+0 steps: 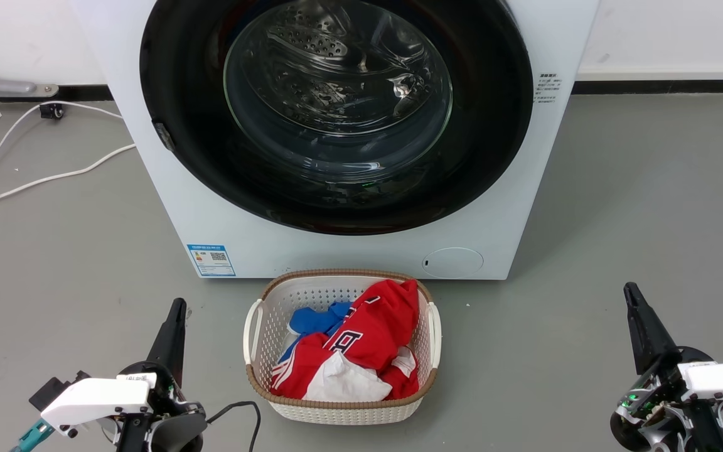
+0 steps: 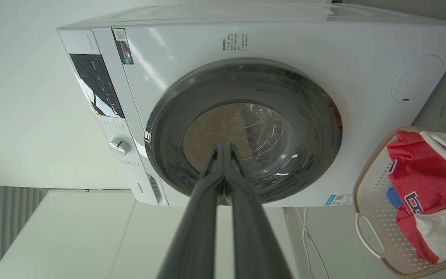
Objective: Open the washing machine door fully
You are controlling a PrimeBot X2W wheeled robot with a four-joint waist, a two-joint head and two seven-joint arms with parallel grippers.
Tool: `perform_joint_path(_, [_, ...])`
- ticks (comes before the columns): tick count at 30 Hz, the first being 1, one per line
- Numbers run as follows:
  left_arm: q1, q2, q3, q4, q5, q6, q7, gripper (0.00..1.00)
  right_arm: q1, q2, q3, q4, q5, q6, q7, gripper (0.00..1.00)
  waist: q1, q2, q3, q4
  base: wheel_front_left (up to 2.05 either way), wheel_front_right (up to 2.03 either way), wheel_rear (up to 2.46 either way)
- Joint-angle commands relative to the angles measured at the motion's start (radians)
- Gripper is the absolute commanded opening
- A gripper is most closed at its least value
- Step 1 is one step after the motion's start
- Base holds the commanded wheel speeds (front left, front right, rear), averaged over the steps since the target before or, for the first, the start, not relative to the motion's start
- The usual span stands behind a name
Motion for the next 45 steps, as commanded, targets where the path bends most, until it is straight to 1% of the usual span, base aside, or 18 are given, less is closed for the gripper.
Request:
perform_joint_path(1, [-0.009,-0.001,0.002,0.0,-0.001,-0.004,0.003,0.0,-0.012,0.003,-0.002,0.001,-0.006,0.0,0.004,0.0,0.0,-0.0001,0.0,0.0,0.0,0.0,0.0])
perform_joint_path(24, [-0.009,-0.001,0.002,0.0,-0.001,-0.004,0.002,0.0,-0.013,0.006,-0.005,0.001,-0.008,0.0,0.007,0.0,0.0,-0.0001,0.0,0.0,0.0,0.0,0.0])
perform_joint_path(25, [0.0,0.0,0.0,0.0,0.0,0.0,0.0,1.0,0.0,0.002,-0.004,0.0,-0.004,0.0,0.003,1.0,0.0,-0.0001,0.0,0.0,0.0,0.0,0.0])
perform_joint_path(28, [0.021,-0.003,-0.003,0.025,0.0,0.001,-0.001,1.0,0.021,0.005,-0.002,0.025,-0.004,0.0,0.002,1.0,0.0,-0.0001,0.0,0.0,0.0,0.0,0.0])
perform_joint_path(31, [0.025,-0.003,-0.009,0.012,0.01,0.001,-0.017,1.0,0.027,0.005,-0.003,0.019,-0.019,0.0,-0.014,1.0,0.0,-0.0001,0.0,0.0,0.0,0.0,0.0])
perform_joint_path(35, [0.03,-0.003,-0.006,-0.001,0.051,0.0,-0.037,1.0,0.033,0.005,-0.011,0.013,-0.06,0.0,-0.034,1.0,0.0,-0.0001,0.001,0.0,0.0,0.0,0.0])
perform_joint_path(39, [0.03,-0.003,0.001,-0.022,0.114,0.007,-0.057,1.0,0.038,0.006,-0.021,-0.01,-0.138,0.0,-0.053,1.0,0.0,-0.0001,0.002,0.0,0.0,0.0,0.0])
perform_joint_path(45, [0.032,-0.002,-0.009,-0.071,0.234,0.032,-0.085,1.0,0.048,0.006,-0.018,-0.065,-0.286,0.0,-0.08,1.0,0.0,-0.0001,0.004,0.001,0.0,0.0,0.0])
